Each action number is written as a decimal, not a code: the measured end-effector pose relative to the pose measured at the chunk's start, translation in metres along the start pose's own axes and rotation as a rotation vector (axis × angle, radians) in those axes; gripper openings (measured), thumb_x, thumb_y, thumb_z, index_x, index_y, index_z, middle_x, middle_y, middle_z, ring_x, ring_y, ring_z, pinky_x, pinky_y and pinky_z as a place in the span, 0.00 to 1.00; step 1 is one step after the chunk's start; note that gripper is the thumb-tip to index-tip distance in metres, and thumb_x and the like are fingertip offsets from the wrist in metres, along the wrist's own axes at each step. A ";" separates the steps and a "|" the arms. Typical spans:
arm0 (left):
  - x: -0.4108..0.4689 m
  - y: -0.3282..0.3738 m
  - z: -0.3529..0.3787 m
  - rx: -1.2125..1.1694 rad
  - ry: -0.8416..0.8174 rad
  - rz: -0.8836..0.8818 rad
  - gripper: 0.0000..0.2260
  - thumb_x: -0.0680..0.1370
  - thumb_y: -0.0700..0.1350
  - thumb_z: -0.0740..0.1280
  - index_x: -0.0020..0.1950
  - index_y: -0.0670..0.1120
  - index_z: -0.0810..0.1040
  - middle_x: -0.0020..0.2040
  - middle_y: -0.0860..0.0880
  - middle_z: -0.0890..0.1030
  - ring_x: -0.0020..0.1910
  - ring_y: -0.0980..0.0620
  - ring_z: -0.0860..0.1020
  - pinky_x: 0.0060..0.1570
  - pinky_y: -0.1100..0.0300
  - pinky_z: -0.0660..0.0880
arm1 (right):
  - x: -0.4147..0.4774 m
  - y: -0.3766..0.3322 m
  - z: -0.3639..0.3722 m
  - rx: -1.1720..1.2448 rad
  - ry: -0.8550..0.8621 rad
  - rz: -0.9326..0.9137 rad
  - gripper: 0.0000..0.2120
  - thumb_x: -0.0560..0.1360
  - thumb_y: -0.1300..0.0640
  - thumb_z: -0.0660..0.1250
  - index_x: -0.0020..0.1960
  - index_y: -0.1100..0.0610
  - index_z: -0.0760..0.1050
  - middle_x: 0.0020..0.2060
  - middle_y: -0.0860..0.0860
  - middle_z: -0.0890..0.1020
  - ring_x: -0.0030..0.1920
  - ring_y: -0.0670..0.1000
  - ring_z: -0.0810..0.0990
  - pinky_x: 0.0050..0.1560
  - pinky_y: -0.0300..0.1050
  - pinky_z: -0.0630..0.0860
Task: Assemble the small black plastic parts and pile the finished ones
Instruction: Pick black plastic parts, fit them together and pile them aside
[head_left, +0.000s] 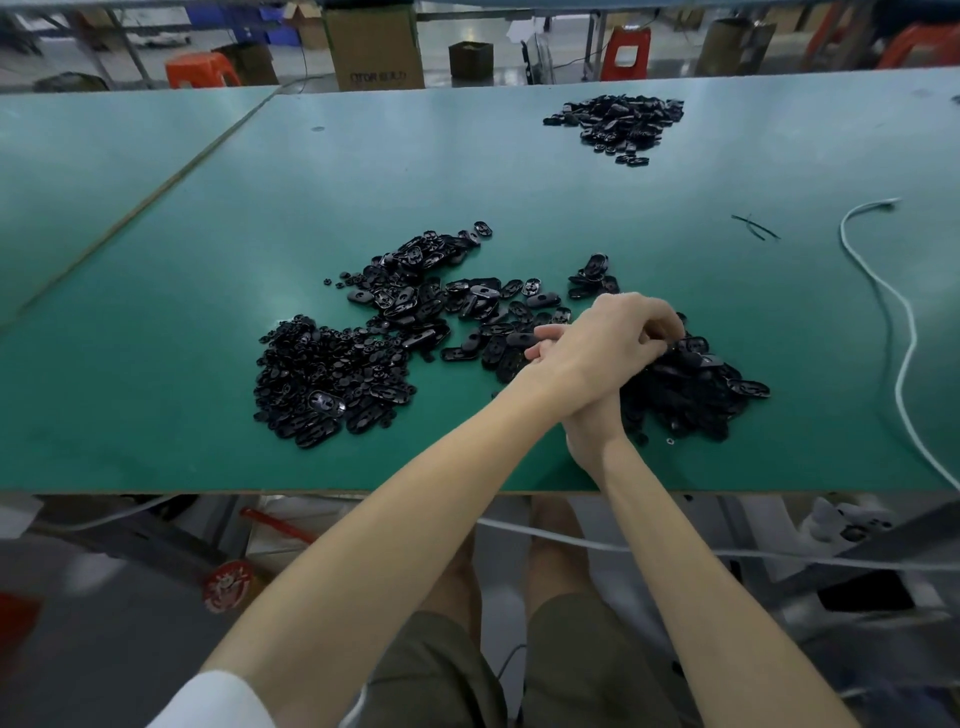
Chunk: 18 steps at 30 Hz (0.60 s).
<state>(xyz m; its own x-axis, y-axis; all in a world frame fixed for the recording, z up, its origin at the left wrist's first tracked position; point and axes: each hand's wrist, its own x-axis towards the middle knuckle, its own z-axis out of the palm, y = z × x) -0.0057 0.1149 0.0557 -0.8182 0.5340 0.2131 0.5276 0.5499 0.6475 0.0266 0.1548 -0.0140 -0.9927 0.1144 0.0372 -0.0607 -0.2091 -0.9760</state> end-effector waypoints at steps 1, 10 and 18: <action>-0.002 0.000 -0.001 0.005 0.048 0.003 0.09 0.80 0.37 0.68 0.55 0.46 0.86 0.51 0.51 0.83 0.46 0.56 0.78 0.53 0.62 0.75 | -0.001 0.001 0.001 0.005 -0.005 0.027 0.12 0.88 0.65 0.52 0.62 0.64 0.72 0.45 0.52 0.81 0.44 0.46 0.81 0.47 0.43 0.80; -0.018 -0.049 -0.043 0.430 0.202 -0.266 0.12 0.82 0.38 0.62 0.61 0.46 0.81 0.59 0.43 0.79 0.58 0.41 0.78 0.58 0.49 0.73 | 0.005 -0.004 0.011 -0.232 0.119 -0.051 0.07 0.82 0.65 0.64 0.49 0.59 0.79 0.34 0.49 0.83 0.34 0.48 0.78 0.37 0.46 0.74; -0.033 -0.078 -0.040 0.585 0.190 -0.271 0.07 0.81 0.46 0.69 0.56 0.48 0.84 0.60 0.46 0.80 0.64 0.45 0.73 0.63 0.54 0.64 | 0.005 -0.001 0.010 -0.203 0.148 -0.059 0.08 0.83 0.66 0.62 0.54 0.59 0.80 0.38 0.50 0.85 0.35 0.45 0.82 0.36 0.39 0.77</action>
<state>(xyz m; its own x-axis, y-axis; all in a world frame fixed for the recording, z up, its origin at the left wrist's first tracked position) -0.0289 0.0285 0.0276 -0.9369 0.2350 0.2588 0.2908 0.9347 0.2043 0.0203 0.1464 -0.0105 -0.9611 0.2648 0.0781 -0.0810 -0.0001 -0.9967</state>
